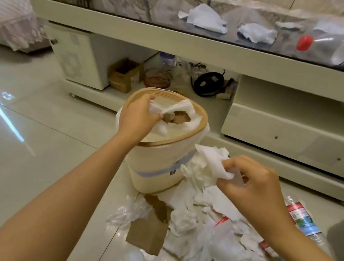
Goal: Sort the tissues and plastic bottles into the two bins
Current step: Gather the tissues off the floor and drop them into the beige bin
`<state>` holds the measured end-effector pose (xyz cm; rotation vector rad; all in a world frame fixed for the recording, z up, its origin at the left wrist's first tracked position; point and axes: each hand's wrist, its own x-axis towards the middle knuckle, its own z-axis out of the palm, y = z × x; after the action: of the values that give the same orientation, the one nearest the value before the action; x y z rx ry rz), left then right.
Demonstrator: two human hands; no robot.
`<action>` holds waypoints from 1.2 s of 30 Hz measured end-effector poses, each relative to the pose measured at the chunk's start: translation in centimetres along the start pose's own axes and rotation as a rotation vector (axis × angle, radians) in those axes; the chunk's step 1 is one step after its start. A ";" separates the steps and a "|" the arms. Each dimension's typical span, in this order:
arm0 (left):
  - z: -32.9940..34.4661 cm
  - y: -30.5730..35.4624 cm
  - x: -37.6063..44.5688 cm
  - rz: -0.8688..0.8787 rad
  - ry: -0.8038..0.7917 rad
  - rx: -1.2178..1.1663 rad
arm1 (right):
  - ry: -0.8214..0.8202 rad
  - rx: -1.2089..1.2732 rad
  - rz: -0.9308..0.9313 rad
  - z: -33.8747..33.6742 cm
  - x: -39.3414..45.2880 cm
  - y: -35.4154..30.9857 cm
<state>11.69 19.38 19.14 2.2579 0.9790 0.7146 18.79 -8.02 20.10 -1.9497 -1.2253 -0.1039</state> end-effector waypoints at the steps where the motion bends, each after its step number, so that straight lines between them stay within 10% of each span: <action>1: 0.3 -0.3 0.1 0.000 -0.006 0.009 | 0.011 0.008 0.000 0.3 0.5 -0.3; 18: -0.1 -3.0 -1.9 0.044 0.000 -0.138 | -0.023 0.122 0.211 9.5 12.2 -3.6; 31: 1.2 -0.5 -12.1 0.282 0.024 -0.315 | -0.225 -0.084 0.149 6.0 2.3 -1.1; 36: 6.6 -1.8 -17.0 0.276 -0.305 -0.189 | -0.382 -0.172 0.270 5.6 -3.1 2.9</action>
<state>5.16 5.42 9.18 2.2686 0.4423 0.5273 17.62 -7.04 13.22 -2.3423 -1.2050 0.3262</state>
